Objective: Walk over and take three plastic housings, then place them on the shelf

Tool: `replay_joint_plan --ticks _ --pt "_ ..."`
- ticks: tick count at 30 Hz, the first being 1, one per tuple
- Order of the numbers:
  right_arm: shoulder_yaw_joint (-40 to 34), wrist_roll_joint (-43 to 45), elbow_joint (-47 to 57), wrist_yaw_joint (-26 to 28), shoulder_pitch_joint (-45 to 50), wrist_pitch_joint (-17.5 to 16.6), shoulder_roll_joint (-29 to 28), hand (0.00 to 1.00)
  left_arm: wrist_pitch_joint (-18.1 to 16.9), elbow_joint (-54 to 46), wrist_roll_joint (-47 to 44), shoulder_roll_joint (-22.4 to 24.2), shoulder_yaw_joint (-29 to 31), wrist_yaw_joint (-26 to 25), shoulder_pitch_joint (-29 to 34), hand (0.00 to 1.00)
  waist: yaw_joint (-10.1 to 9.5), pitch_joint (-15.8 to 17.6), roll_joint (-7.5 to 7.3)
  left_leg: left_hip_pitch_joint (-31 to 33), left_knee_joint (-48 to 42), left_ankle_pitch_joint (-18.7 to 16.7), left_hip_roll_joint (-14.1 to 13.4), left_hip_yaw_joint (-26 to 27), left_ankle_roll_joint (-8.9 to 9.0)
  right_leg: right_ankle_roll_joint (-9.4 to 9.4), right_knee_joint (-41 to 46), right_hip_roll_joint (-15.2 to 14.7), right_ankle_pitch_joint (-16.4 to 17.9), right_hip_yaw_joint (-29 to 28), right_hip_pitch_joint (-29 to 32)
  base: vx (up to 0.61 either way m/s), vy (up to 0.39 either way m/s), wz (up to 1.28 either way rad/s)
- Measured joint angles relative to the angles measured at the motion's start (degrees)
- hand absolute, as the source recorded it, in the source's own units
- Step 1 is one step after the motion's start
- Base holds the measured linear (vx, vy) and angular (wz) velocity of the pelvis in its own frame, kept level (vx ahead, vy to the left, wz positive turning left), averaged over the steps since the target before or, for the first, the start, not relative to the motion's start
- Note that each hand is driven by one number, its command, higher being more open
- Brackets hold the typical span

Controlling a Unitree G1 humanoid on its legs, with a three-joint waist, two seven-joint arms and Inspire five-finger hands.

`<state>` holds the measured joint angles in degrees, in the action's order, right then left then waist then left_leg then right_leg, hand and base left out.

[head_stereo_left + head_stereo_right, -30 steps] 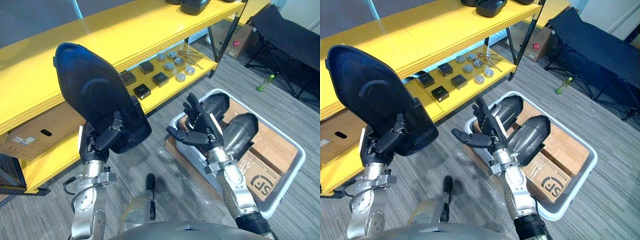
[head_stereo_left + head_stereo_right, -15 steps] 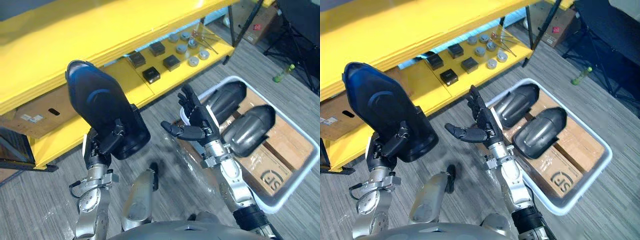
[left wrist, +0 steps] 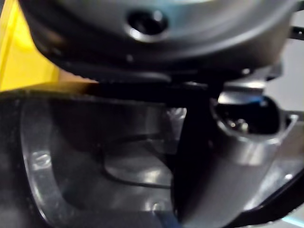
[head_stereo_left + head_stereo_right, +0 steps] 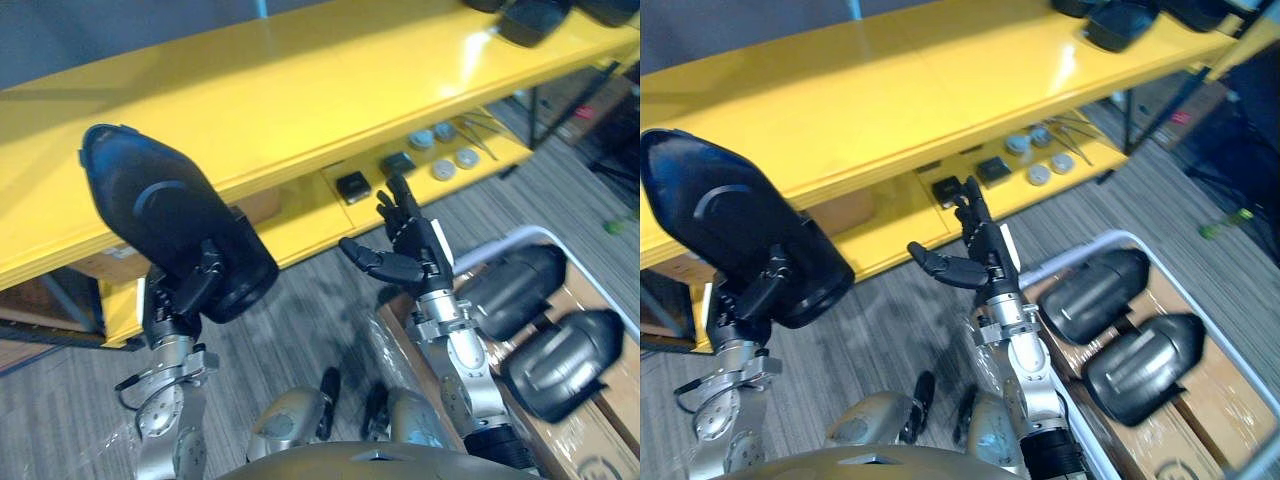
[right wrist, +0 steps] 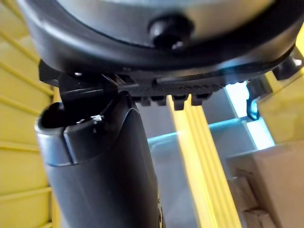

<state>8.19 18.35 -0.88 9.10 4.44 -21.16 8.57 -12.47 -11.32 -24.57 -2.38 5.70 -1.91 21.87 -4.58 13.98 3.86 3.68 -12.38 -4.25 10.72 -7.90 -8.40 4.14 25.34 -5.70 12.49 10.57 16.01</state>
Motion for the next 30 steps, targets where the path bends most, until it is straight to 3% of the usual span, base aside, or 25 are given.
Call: replay_joint_plan --ticks 1,3,6,7,10,12,13,14,15,17,20,22,23,24,25,26,28,29,30 --pt "-0.25 0.0 0.04 -0.01 0.24 0.0 0.39 1.0 0.0 0.28 0.01 0.08 -0.34 -0.06 0.01 0.0 0.15 -0.01 0.0 -1.44 0.47 -0.03 0.8 -0.78 0.03 0.41 -1.39 -0.13 -0.52 -0.69 0.05 0.31 0.002 1.12" --pt "-0.29 0.1 0.5 0.23 0.42 0.0 1.44 1.0 -0.17 0.34 0.09 0.06 -0.19 -0.71 0.9 0.0 -0.02 -1.15 -0.62 -5.84 2.3 -0.38 2.94 -3.09 0.49 -1.84 -5.37 0.28 -7.07 -1.4 0.0 0.34 -0.017 0.91" --pt "-0.17 0.1 1.15 0.81 -0.42 -0.13 2.67 1.0 -0.22 0.57 0.04 0.13 1.0 -1.64 1.29 0.0 -0.4 -2.99 -1.42 -7.6 2.76 -2.44 3.82 -4.84 0.93 -4.44 -8.63 2.07 -12.5 0.5 -1.41 0.31 -0.062 0.75" --pt "-0.28 0.16 1.16 1.14 -0.71 -0.12 3.12 1.0 -0.28 1.25 -0.18 0.49 1.58 -1.66 1.31 0.0 -0.75 -3.18 -1.18 -8.29 2.44 -3.28 3.73 -5.21 0.91 -6.17 -9.93 2.95 -12.88 1.11 -2.6 0.37 -0.088 0.41" --pt "-0.45 0.34 1.4 2.14 -0.42 -0.1 3.82 1.0 -0.35 3.25 -0.36 1.46 2.82 -1.55 2.55 0.0 -1.38 -3.53 -0.59 -7.19 -4.76 -5.75 3.25 -4.83 5.09 -6.9 -14.56 3.67 -13.29 2.28 -7.84 0.31 -0.007 0.25" --pt "-1.57 0.7 1.57 2.3 -0.43 -0.11 3.49 1.0 -0.75 4.24 -0.31 1.56 2.79 -0.48 2.45 0.0 -1.89 -3.51 -1.51 -2.67 -13.49 -8.65 0.95 -1.53 2.23 -6.76 -16.71 3.46 -13.51 2.02 -9.96 0.22 0.039 0.21" --pt "-2.69 0.71 1.68 2.36 -0.9 -0.27 2.79 1.0 -0.97 4.38 -0.3 1.49 2.79 0.04 2.28 0.0 -1.87 -3.49 -1.96 -0.3 -15.83 -11.23 -3.45 -0.94 4.12 -6.8 -16.44 3.56 -13.46 2.07 -9.88 0.12 -0.011 0.1" --pt "-3.24 0.88 1.75 2.33 -0.94 -0.74 2.44 1.0 -1.04 4.44 -0.28 1.81 2.8 0.46 2.3 0.0 -1.82 -3.47 -1.68 0.06 -12.14 -12.5 -8.79 -1.05 8.07 -6.54 -15.79 3.96 -13.19 2.09 -9.84 0.15 0.046 -0.09" --pt "-3.68 1.19 1.72 2.12 -0.67 -0.75 2.48 1.0 -1.15 4.77 -0.16 1.94 2.81 0.51 2.31 0.0 -2.15 -3.53 -1.68 -1.36 -7.62 -12.32 -10.88 -0.65 9.89 -5.28 -14.36 3.75 -11.95 1.25 -9.41 0.07 0.107 -0.19" --pt "-3.67 1.16 2.39 1.83 0.41 -0.84 1.77 1.0 -1.17 5.07 -0.03 1.85 2.38 -0.02 2.57 0.0 -1.5 -3.8 -1.97 -1.97 -6.95 -10.99 -9.68 0.08 9.49 -5.07 -14.44 3.0 -11.49 0.3 -9.5 0.05 0.092 -0.11" --pt "-3.63 0.98 4.65 0.41 3.08 -2.27 1.54 1.0 -1.3 4.29 1.03 1.58 0.86 -0.72 2.33 0.0 -1.03 -3.56 -1.0 -1.87 -9.79 -11.06 -9.0 1.84 9.65 -4.8 -14.49 2.74 -9.59 0.91 -11.69 0.06 0.076 0.12" --pt "-4.44 0.03 6.17 -1.24 3.89 -3.65 1.93 1.0 -1.53 4.3 2.73 1.6 -0.27 -1.51 0.97 0.0 0.04 -2.63 0.63 3.59 -22.94 -10.9 -9.99 7.92 11.1 -4.29 -14.66 2.03 -8.23 2.02 -14.35 0.06 0.082 0.44" --pt "-5.47 -0.1 6.22 -2.21 3.56 -4.46 2.07 1.0 -1.48 4.46 3.84 1.43 -0.44 -1.45 -0.34 0.0 1.79 -1.6 -0.36 7.09 -30.54 -8.22 -10.87 12.94 14.55 -2.78 -14.96 -1.05 -7.67 3.61 -16.33 0.01 0.171 0.61" --pt "-7.87 -0.13 6.34 -3.16 3.6 -5.56 1.72 1.0 -1.61 4.38 5.05 0.79 -0.99 -1.4 -1.63 0.0 2.01 -1.84 -0.51 7.8 -30.22 -10.67 -14.04 18.16 10.08 -2.6 -15.3 -2.91 -7.51 4.53 -17.4 -0.02 0.158 0.55" --pt "-9.47 -0.11 6.7 -3.84 3.6 -6.25 1.63 1.0 -1.69 4.32 5.46 0.22 -1.5 -1.35 -2.46 0.0 2.07 -1.96 -0.49 7.79 -27.46 -11.33 -16.02 19.39 10.26 -2.2 -15.43 -3.35 -7.19 4.73 -17.61 0.01 0.081 0.44" --pt "-12.54 -0.07 8.19 -5.16 3.42 -7.16 1.76 1.0 -1.86 4.31 6.8 -0.31 -1.84 -0.73 -4.36 0.0 2.96 -1.94 0.57 7.81 -20.11 -10.79 -19.27 19.36 11.56 -1.4 -15.35 -3.83 -6.67 5.04 -18.81 0.07 0.146 0.43" --pt "-16.32 0.1 9.31 -7.2 2.47 -7.96 2.04 1.0 -1.97 4.16 7.39 -0.44 -1.93 -0.03 -6.04 0.0 4.35 -2.27 1.45 5.67 -8.56 -5.48 -20.54 16.18 13.48 1.06 -13.27 -6.08 -5.61 4.77 -19.29 0.13 0.248 0.09" --pt "-17.8 0.14 10.03 -8.08 2.12 -7.98 3.18 1.0 -1.96 3.42 7.38 -0.47 -2.22 0.1 -6.05 0.0 4.84 -2.69 2.32 3.03 -2.06 3.19 -21.01 15.42 14.67 3.3 -10.96 -7.2 -4.85 3.31 -19.03 0.16 0.325 -0.53" --pt "-18.95 0.13 10.26 -8.47 2.05 -8.03 4.05 1.0 -1.85 3.09 7.18 -1.08 -2.6 0.76 -6.39 0.0 5.1 -3.18 3.07 0.79 -1.02 4.55 -20.4 15.58 15.98 4.7 -10.05 -8.66 -4.29 1.47 -19.13 0.15 0.351 -0.55"
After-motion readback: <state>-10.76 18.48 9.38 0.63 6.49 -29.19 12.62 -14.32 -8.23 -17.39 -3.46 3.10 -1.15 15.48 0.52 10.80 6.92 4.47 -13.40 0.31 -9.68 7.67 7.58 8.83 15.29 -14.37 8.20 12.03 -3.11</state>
